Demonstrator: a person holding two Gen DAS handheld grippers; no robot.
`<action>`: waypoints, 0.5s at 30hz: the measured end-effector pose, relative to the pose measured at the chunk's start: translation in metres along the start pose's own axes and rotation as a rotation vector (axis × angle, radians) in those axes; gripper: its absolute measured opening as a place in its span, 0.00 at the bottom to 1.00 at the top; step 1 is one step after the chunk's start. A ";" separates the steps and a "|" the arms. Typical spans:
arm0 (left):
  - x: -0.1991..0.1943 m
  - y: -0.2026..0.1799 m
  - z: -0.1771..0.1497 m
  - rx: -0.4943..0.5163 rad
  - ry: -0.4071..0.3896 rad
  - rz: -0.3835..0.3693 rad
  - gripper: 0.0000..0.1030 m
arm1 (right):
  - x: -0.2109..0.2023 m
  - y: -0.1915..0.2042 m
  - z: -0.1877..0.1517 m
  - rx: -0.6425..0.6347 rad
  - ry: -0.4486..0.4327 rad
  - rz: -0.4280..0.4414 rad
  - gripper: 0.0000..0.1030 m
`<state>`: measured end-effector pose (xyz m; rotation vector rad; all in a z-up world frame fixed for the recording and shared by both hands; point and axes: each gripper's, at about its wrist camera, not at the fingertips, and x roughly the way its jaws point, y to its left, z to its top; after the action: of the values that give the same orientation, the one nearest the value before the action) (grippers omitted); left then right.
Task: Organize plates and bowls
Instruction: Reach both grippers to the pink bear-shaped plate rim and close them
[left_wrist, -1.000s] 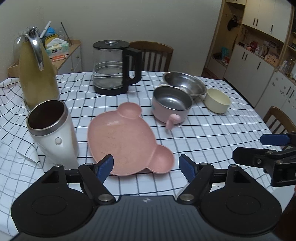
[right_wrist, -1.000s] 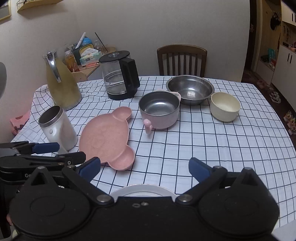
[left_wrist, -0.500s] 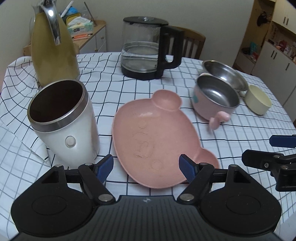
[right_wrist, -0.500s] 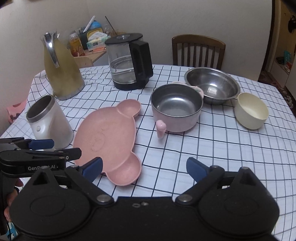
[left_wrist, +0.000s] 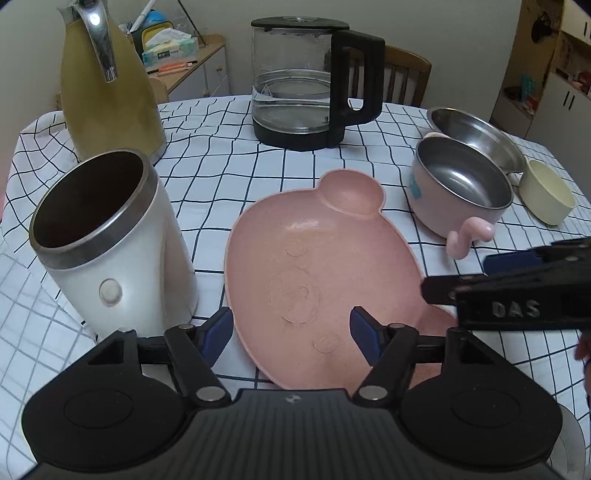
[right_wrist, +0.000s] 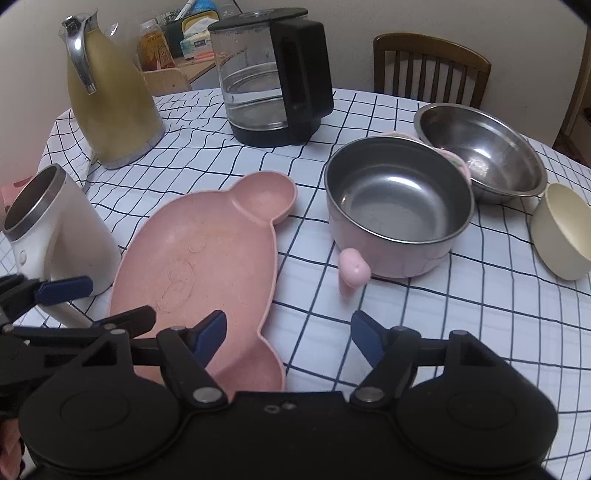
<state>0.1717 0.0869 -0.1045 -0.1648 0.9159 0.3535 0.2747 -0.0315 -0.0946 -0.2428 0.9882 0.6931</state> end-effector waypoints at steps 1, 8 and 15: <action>-0.002 0.000 -0.002 0.003 -0.007 0.014 0.67 | 0.003 0.000 0.002 -0.001 0.003 0.003 0.70; 0.004 0.018 -0.005 -0.065 0.015 0.030 0.48 | 0.017 0.001 0.007 -0.004 0.022 0.034 0.64; 0.011 0.015 -0.010 -0.081 0.055 0.020 0.42 | 0.028 0.005 0.011 -0.026 0.035 0.039 0.55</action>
<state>0.1655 0.1003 -0.1193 -0.2412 0.9581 0.4063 0.2893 -0.0100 -0.1111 -0.2598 1.0195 0.7395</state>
